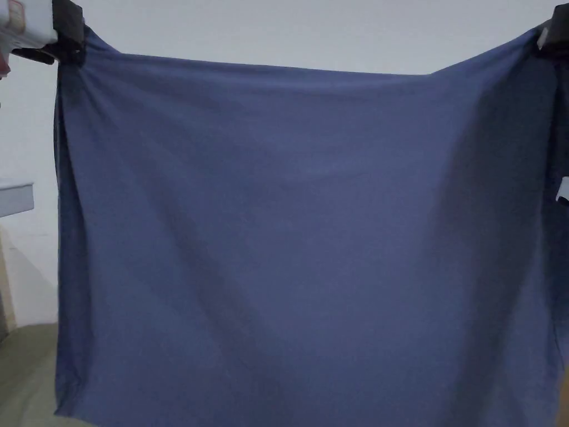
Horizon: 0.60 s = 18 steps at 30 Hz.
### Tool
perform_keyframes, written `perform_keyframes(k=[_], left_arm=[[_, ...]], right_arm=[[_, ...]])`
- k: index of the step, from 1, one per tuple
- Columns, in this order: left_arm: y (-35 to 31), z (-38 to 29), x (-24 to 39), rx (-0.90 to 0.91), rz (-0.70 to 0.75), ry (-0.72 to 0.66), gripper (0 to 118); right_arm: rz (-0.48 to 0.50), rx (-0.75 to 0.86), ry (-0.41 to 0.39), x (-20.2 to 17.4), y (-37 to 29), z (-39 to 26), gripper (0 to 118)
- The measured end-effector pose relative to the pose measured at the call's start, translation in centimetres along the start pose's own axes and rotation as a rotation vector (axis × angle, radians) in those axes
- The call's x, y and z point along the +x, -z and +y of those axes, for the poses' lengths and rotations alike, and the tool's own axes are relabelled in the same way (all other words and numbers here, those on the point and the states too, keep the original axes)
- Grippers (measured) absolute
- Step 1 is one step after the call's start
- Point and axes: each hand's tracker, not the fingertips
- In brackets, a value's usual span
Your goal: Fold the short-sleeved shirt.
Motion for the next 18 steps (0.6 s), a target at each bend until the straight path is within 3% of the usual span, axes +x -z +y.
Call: perform_keyframes(k=[12,18], left_arm=[[18.0,-3.9,0.1,-0.107,0.118,0.022,2],[22.8,-9.0,0.2,-0.137,0.117,0.023,2]], right_arm=[[-0.024,-0.061,-0.063,-2.1,17.8,-2.4,0],[-0.035,-0.089,-0.168,-3.2,21.5,-6.0,0]])
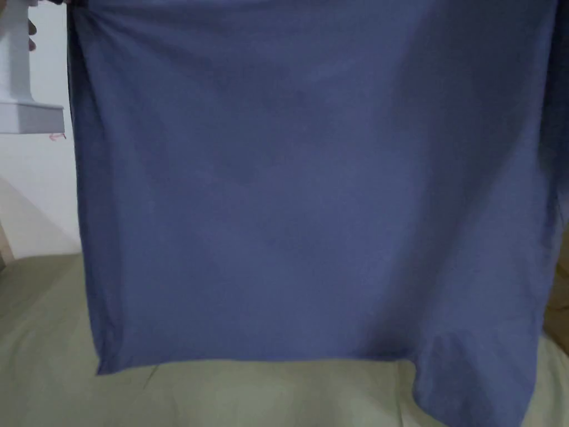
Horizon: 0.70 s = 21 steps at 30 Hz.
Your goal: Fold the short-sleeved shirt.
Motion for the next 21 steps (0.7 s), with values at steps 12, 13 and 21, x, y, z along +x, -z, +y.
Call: perform_keyframes(k=[12,13,21], left_arm=[[2.7,-21.4,-0.2,-0.298,-0.112,-0.090,2],[2.6,-23.2,-0.1,-0.323,-0.115,-0.099,2],[-1.8,-35.3,1.8,-0.391,-0.139,-0.092,2]], right_arm=[[0.132,-0.320,0.027,-0.8,-1.5,-23.2,0],[0.125,-0.354,0.029,-0.9,-1.9,-25.5,0],[0.175,-0.547,0.081,-2.2,-8.5,-41.6,0]])
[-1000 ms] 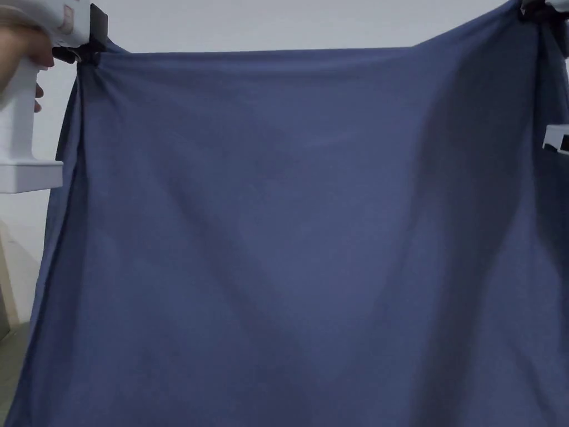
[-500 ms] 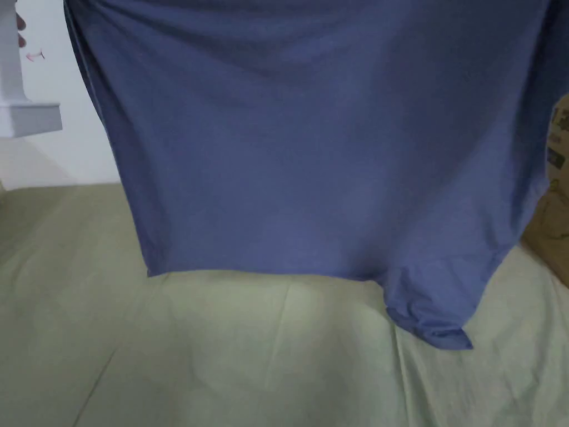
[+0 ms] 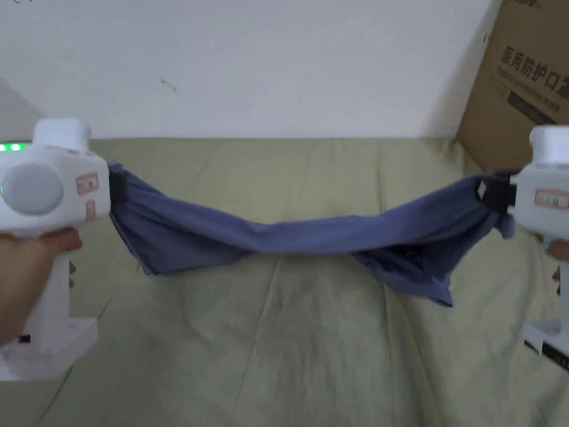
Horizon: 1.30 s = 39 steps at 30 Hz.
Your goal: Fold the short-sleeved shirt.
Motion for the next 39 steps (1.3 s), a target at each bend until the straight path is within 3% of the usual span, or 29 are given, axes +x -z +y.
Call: perform_keyframes(k=[6,9,18,22,26,33,39], left_arm=[[-0.6,-9.8,0.2,-0.123,-0.028,0.051,2],[-1.6,-14.5,-0.1,-0.182,-0.022,0.035,2],[-8.1,-20.8,-2.2,-0.247,-0.004,0.035,2],[-12.3,-23.0,-2.4,-0.291,-0.026,0.096,2],[-16.7,-26.0,-1.7,-0.353,-0.051,0.214,2],[-21.3,-29.7,-1.8,-0.434,-0.064,0.257,2],[-22.9,-30.7,-2.1,-0.477,-0.072,0.272,4]], right_arm=[[0.034,-0.163,-0.041,-1.4,-1.0,-10.9,0],[0.023,-0.218,-0.103,-1.7,-2.5,-15.4,0],[0.048,-0.246,-0.017,1.2,-10.7,-20.7,0],[0.075,-0.256,0.021,2.0,-15.9,-22.5,0],[0.066,-0.280,-0.009,2.0,-20.8,-25.3,0],[0.073,-0.338,0.022,2.0,-27.0,-29.2,0],[0.077,-0.382,0.019,1.1,-28.2,-30.8,0]])
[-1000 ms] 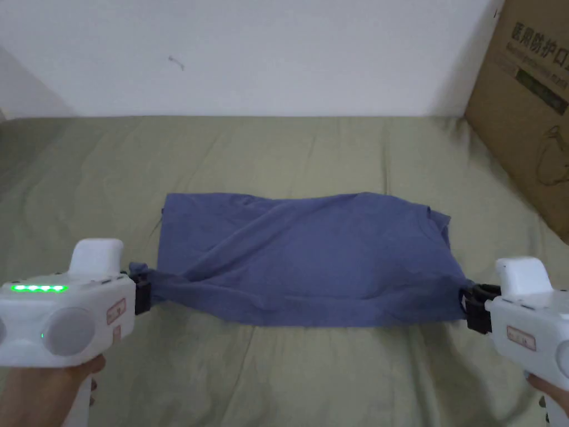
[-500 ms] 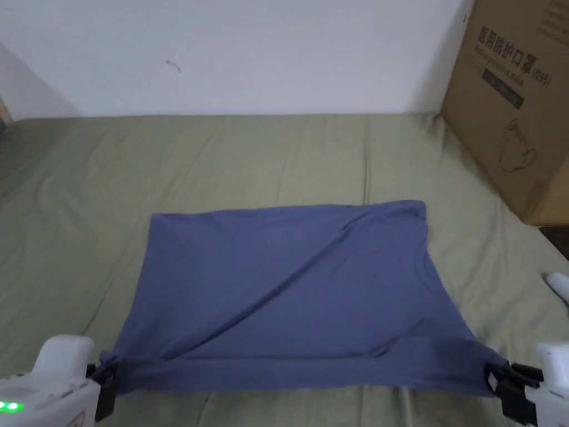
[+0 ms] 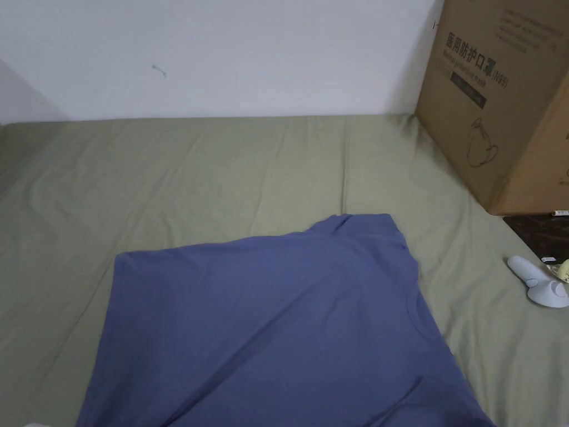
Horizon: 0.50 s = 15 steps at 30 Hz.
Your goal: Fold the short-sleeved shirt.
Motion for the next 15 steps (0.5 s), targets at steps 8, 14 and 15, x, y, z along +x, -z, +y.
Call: perform_keyframes(k=[8,14,15], left_arm=[[-8.2,0.4,-3.2,0.161,0.019,-0.225,106],[-22.6,0.4,1.5,0.602,0.177,-0.339,116],[-22.9,0.6,2.3,0.610,0.238,-0.320,115]], right_arm=[[-0.035,0.298,0.056,-1.2,-8.4,2.4,117],[-0.134,0.618,0.032,-8.4,-15.3,5.8,117],[-0.130,0.634,0.071,-8.4,-15.4,5.2,117]])
